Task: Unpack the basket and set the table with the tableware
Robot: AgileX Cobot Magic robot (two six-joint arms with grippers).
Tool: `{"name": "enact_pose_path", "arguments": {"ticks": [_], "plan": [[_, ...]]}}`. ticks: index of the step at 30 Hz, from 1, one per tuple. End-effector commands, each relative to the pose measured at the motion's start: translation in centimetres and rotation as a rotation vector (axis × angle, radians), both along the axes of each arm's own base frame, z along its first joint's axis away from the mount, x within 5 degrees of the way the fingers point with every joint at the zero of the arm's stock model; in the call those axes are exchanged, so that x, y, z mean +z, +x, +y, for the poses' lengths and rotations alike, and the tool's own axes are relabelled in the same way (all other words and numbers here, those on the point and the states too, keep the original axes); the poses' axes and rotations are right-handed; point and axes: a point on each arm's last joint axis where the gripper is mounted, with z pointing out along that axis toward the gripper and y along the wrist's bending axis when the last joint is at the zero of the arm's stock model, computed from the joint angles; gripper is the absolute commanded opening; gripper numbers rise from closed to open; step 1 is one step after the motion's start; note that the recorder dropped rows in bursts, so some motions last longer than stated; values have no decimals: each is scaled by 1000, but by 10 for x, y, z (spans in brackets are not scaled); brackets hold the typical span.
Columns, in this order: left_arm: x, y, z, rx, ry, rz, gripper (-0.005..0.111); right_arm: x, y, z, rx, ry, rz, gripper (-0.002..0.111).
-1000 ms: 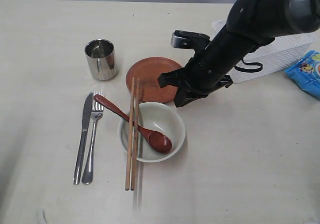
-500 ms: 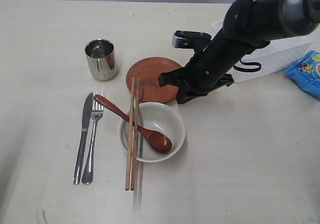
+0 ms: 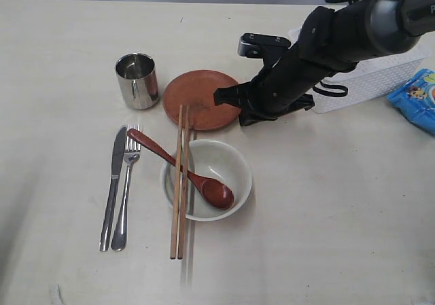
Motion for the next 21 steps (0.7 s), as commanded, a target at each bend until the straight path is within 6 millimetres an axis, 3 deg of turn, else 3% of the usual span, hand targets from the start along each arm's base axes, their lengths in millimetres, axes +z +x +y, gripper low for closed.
{"name": "enact_pose_path", "arguments": {"ticks": [1,6,8,10,11,12,15,16,19,21], "plan": [[-1,0,0,2,-9,0,0,3,1,0,-8,7,-2,0],[-1,0,0,2,-9,0,0,28,1,0,4,32,-62,0],[-1,0,0,2,-9,0,0,38,5,0,-11,47,-123,5],[-1,0,0,2,-9,0,0,42,11,2,-23,60,-129,30],[-1,0,0,2,-9,0,0,43,16,5,-46,73,-118,52],[-1,0,0,2,-9,0,0,42,20,8,-76,87,-101,56],[-1,0,0,2,-9,0,0,48,23,14,-28,90,-52,38],[-1,0,0,2,-9,0,0,59,22,13,27,61,-51,32],[-1,0,0,2,-9,0,0,91,13,-3,51,-74,-74,35],[-1,0,0,2,-9,0,0,109,5,-26,14,-273,-88,39]]}}
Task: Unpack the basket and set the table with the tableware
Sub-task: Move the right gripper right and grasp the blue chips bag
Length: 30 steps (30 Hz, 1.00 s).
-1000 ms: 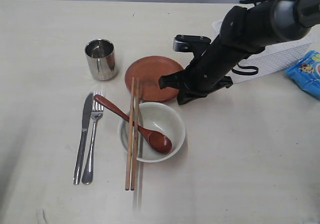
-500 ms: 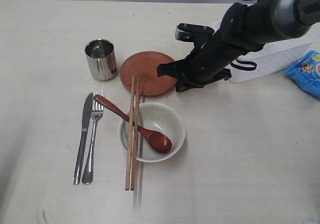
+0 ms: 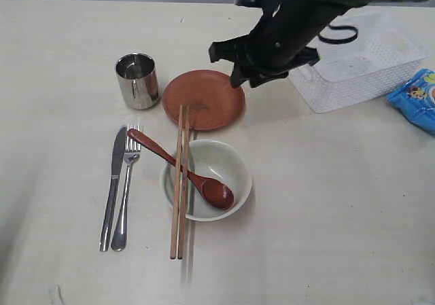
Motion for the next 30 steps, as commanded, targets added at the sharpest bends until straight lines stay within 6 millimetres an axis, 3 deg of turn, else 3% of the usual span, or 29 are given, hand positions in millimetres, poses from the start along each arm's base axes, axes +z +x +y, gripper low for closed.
{"name": "enact_pose_path", "arguments": {"ticks": [1,3,7,10,13,17,22,30], "plan": [[-1,0,0,2,-9,0,0,35,-13,-42,-64,-312,-34,40],[-1,0,0,2,-9,0,0,42,-19,-66,-104,-433,-28,40],[-1,0,0,2,-9,0,0,42,-28,-137,-250,-539,-4,40],[-1,0,0,2,-9,0,0,26,-37,-186,-320,-590,50,40],[-1,0,0,2,-9,0,0,4,-43,-212,-374,-556,53,40],[-1,0,0,2,-9,0,0,-21,-41,-215,-309,-577,59,41],[-1,0,0,2,-9,0,0,-45,-34,-209,-252,-610,91,59],[-1,0,0,2,-9,0,0,-70,-20,-208,-224,-823,23,59]]}}
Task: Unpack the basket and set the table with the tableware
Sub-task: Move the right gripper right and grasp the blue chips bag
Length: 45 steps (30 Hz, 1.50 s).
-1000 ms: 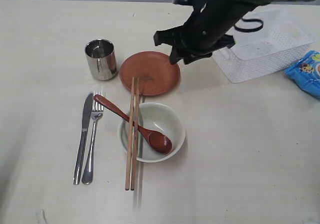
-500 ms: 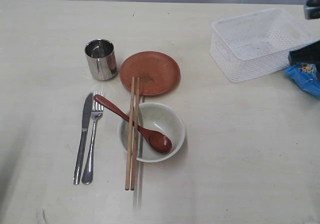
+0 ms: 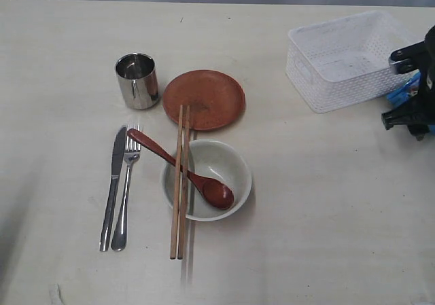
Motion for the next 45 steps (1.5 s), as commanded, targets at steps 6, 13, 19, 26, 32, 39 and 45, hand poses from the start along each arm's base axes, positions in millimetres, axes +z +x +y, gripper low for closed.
{"name": "enact_pose_path", "arguments": {"ticks": [6,13,19,26,32,39,45], "plan": [[-1,0,0,2,-9,0,0,-21,9,-1,46,-158,-16,58],[-1,0,0,2,-9,0,0,-32,9,4,71,-164,8,43],[-1,0,0,2,-9,0,0,-30,9,2,74,-202,23,4],[-1,0,0,2,-9,0,0,-28,7,1,52,-209,30,0],[-1,0,0,2,-9,0,0,-11,6,4,38,-149,-21,0],[-1,0,0,2,-9,0,0,19,5,11,41,-58,-123,0],[-1,0,0,2,-9,0,0,13,8,15,54,-14,-138,47]]}}
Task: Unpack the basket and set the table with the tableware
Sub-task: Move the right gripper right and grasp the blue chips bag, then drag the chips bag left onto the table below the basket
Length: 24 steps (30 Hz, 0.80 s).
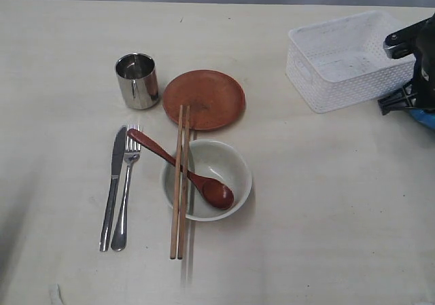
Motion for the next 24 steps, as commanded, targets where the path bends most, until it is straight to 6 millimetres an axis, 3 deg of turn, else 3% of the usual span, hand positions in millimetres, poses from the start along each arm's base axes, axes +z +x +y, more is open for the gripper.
{"name": "enact_pose_path", "arguments": {"ticks": [1,2,3,16,19,24], "plan": [[-1,0,0,2,-9,0,0,-6,3,3,14,35,-4,62],[-1,0,0,2,-9,0,0,-10,3,3,19,33,4,74],[-1,0,0,2,-9,0,0,-12,5,4,12,38,4,79],[-1,0,0,2,-9,0,0,-41,32,-5,-79,-96,51,70],[-1,0,0,2,-9,0,0,-41,34,-5,-71,-100,36,56],[-1,0,0,2,-9,0,0,-41,34,-6,-60,-109,35,17]]}}
